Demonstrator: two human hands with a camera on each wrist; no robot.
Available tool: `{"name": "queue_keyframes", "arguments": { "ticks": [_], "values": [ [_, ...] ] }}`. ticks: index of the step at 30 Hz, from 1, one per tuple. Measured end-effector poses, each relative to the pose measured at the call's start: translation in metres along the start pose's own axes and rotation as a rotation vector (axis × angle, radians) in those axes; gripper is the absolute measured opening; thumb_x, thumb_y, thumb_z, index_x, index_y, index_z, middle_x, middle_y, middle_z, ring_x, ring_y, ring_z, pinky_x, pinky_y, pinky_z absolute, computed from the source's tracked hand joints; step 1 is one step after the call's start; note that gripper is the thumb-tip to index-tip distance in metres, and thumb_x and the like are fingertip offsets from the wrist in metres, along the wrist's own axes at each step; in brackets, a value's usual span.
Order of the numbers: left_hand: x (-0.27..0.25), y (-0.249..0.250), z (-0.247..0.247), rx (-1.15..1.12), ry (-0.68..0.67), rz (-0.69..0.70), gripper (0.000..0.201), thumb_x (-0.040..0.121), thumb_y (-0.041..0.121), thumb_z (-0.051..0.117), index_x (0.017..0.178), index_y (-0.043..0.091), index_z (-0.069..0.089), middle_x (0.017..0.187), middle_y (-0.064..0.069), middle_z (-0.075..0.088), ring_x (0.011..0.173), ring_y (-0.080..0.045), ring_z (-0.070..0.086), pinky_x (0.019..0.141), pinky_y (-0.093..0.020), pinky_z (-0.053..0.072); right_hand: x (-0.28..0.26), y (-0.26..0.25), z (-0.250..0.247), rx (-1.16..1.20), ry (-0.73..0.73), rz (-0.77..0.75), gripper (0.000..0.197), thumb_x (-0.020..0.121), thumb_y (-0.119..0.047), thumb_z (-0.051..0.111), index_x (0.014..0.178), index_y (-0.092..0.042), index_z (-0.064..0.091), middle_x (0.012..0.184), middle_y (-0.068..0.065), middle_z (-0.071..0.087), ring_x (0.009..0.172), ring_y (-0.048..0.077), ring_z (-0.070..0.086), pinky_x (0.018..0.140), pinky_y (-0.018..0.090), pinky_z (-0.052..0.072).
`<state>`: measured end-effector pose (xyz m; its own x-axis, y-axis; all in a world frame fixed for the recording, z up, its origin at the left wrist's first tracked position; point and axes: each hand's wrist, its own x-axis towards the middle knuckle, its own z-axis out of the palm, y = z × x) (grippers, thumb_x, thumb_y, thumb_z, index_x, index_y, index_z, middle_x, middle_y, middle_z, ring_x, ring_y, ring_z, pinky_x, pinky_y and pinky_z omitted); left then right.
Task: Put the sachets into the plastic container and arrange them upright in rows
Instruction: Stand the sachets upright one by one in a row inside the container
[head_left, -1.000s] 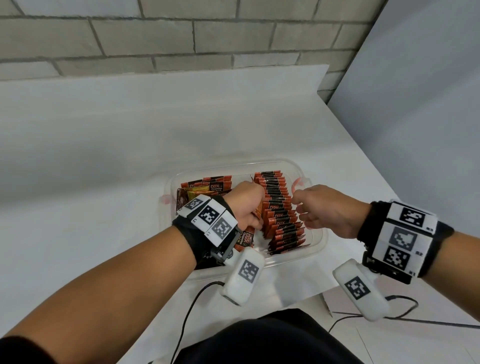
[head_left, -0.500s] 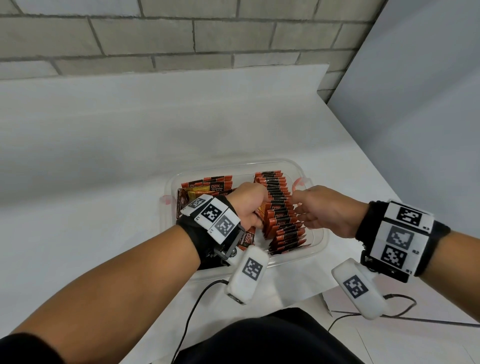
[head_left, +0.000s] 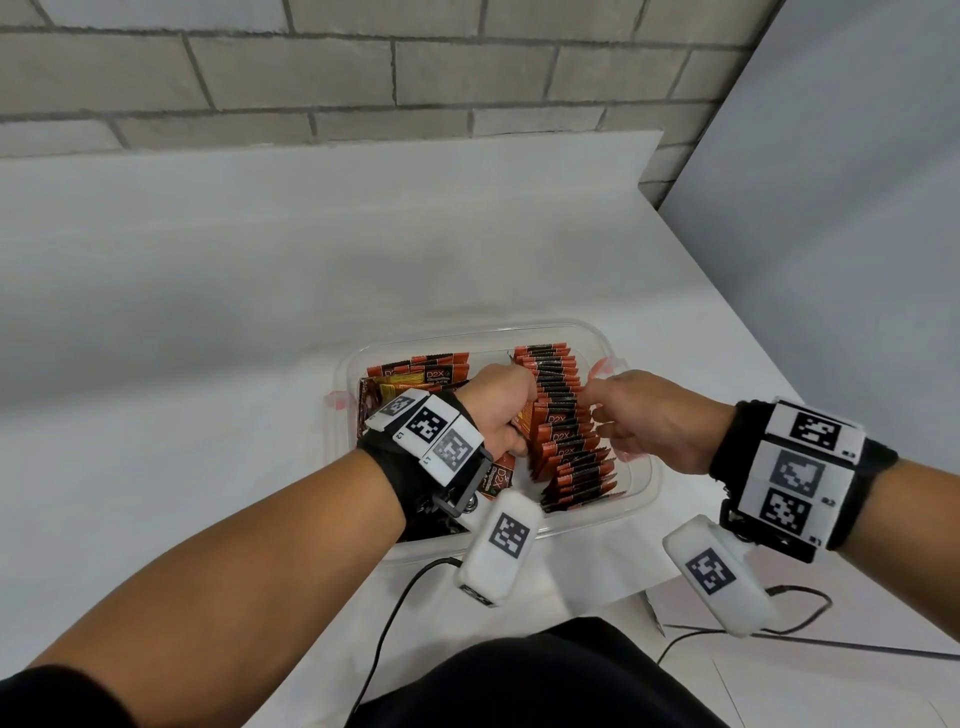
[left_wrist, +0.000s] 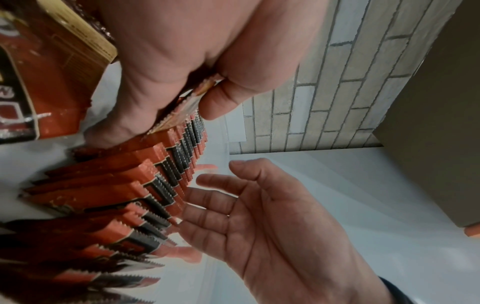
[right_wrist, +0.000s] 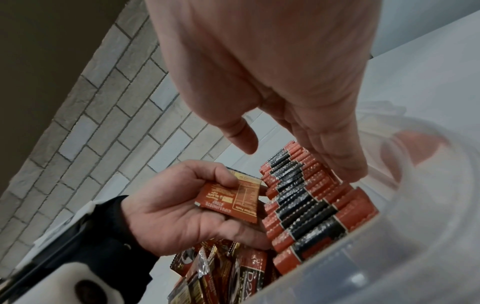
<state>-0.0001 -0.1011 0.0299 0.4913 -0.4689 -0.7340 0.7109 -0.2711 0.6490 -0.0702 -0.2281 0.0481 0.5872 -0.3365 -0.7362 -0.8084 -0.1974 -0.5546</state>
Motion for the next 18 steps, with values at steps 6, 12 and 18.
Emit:
{"name": "queue_keyframes", "arguments": {
  "ticks": [6,12,18],
  "values": [
    [-0.004,0.001,0.001,-0.023,0.001,-0.011,0.018,0.092,-0.005,0.036,0.097,0.001,0.052,0.098,-0.018,0.062,0.091,-0.032,0.063,0.094,-0.052,0.048,0.007,-0.001,0.0,0.042,0.0,-0.012,0.013,0.089,-0.025,0.049,0.093,-0.014,0.055,0.088,0.006,0.05,0.08,0.019,0.042,0.069,0.03,0.036],
    [-0.004,0.002,-0.001,0.0,0.014,-0.031,0.017,0.091,-0.006,0.036,0.091,0.002,0.051,0.102,-0.022,0.064,0.101,-0.036,0.063,0.098,-0.055,0.045,0.009,-0.002,0.0,0.053,0.004,-0.04,0.011,0.089,-0.022,0.048,0.094,-0.014,0.054,0.086,0.005,0.052,0.081,0.017,0.045,0.074,0.03,0.037],
    [-0.003,0.001,-0.002,0.005,0.016,-0.027,0.018,0.091,-0.006,0.035,0.09,0.002,0.051,0.097,-0.02,0.065,0.093,-0.034,0.065,0.092,-0.052,0.049,0.011,-0.002,0.0,0.047,0.01,-0.044,0.013,0.09,-0.023,0.048,0.095,-0.014,0.056,0.086,0.004,0.055,0.081,0.017,0.048,0.075,0.03,0.038]
  ]
}}
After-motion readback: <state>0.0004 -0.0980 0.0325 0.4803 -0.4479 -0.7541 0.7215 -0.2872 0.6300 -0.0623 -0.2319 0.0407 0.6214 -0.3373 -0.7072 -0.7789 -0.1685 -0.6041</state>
